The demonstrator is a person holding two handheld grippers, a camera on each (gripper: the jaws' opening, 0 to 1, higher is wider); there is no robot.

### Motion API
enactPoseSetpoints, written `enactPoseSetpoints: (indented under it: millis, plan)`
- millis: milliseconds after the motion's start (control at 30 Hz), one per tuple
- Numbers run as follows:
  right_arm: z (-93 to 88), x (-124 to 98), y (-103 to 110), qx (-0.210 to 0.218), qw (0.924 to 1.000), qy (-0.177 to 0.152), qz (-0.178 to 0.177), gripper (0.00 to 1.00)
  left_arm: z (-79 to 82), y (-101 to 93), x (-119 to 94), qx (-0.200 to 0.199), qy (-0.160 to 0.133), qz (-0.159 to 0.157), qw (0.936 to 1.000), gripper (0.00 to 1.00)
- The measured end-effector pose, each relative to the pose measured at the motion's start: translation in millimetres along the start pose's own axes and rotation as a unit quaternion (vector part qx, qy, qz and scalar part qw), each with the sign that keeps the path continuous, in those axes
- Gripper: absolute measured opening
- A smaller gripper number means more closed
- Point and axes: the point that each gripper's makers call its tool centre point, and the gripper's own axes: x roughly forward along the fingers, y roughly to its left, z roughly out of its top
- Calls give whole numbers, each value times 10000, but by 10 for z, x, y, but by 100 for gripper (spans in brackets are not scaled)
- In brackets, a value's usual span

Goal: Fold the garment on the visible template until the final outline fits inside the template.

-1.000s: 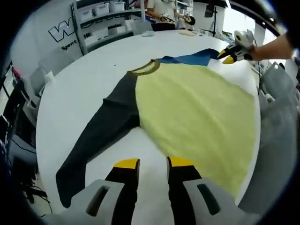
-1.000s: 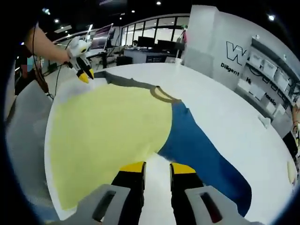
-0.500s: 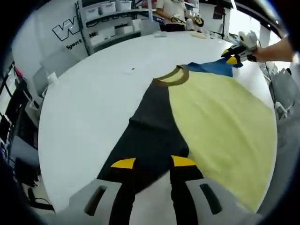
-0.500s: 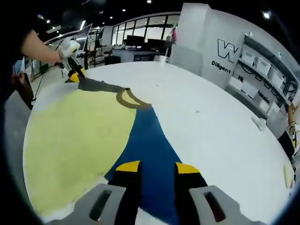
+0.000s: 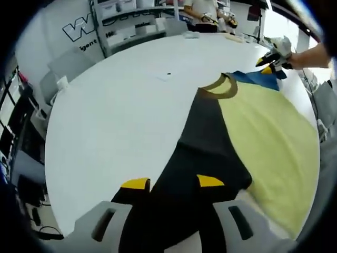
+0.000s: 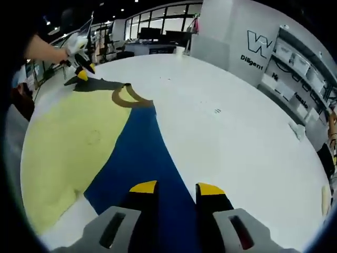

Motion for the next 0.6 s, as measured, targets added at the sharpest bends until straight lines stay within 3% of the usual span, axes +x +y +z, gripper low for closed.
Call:
enactPoseSetpoints:
  millis: [167, 433, 533, 567, 600]
  plan:
    - [-48, 32, 64, 26, 9998, 130, 171, 23, 26, 33, 77, -134, 31, -150, 9998, 41]
    - [-95, 25, 43, 86, 9994, 239, 220, 24, -7, -115, 149, -147, 197, -463, 9986, 39]
    - [-99, 19, 20, 110, 9994, 251, 211, 24, -42, -142, 173, -101, 317, -468, 9984, 36]
    - [-106, 13, 21, 142, 9993, 255, 231, 24, -62, -80, 168, -19, 379, -273, 9989, 36]
    - [-108, 10, 20, 140, 9993, 259, 228, 22, -25, -109, 167, -42, 294, -367, 9989, 35]
